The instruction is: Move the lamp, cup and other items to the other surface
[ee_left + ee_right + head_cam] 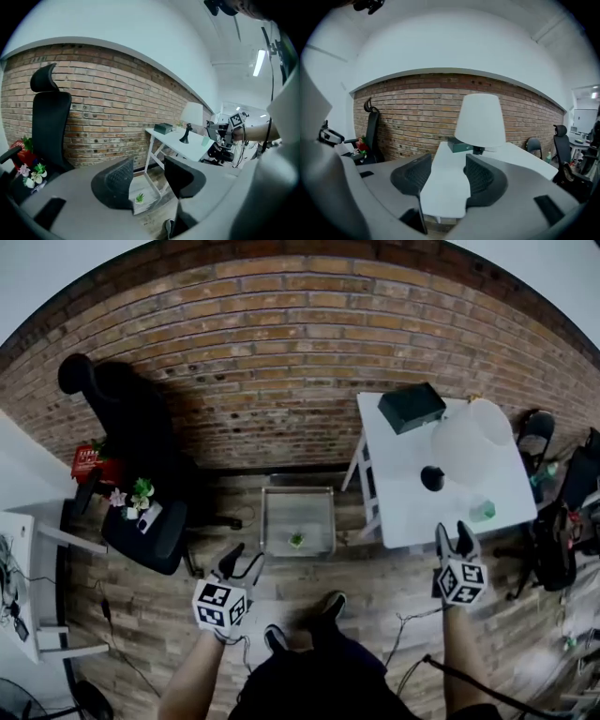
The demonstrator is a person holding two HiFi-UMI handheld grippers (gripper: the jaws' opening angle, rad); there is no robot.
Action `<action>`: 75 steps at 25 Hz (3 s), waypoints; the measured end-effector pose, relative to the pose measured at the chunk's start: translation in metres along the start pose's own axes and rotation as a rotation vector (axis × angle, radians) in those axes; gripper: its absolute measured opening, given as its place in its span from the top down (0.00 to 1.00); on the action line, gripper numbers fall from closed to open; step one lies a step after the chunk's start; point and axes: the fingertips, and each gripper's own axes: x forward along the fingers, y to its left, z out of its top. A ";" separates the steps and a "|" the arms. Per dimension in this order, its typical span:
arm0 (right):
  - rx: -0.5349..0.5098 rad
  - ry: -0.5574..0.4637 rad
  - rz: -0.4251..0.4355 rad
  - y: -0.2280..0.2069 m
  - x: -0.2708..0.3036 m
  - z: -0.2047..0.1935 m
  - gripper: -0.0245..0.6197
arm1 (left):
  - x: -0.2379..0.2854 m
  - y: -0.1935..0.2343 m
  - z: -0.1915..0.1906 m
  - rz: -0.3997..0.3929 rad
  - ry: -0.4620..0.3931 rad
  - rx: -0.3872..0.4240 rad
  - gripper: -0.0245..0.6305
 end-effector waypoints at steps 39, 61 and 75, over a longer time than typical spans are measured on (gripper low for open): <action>-0.296 0.418 0.747 0.338 0.149 -0.315 0.54 | 0.001 0.043 -0.140 0.134 0.230 -0.066 0.66; -0.285 0.509 0.727 0.401 0.269 -0.494 0.49 | 0.067 0.133 -0.313 0.099 0.323 -0.175 0.66; -0.377 0.484 0.800 0.444 0.323 -0.556 0.55 | 0.070 0.181 -0.352 0.190 0.271 -0.166 0.66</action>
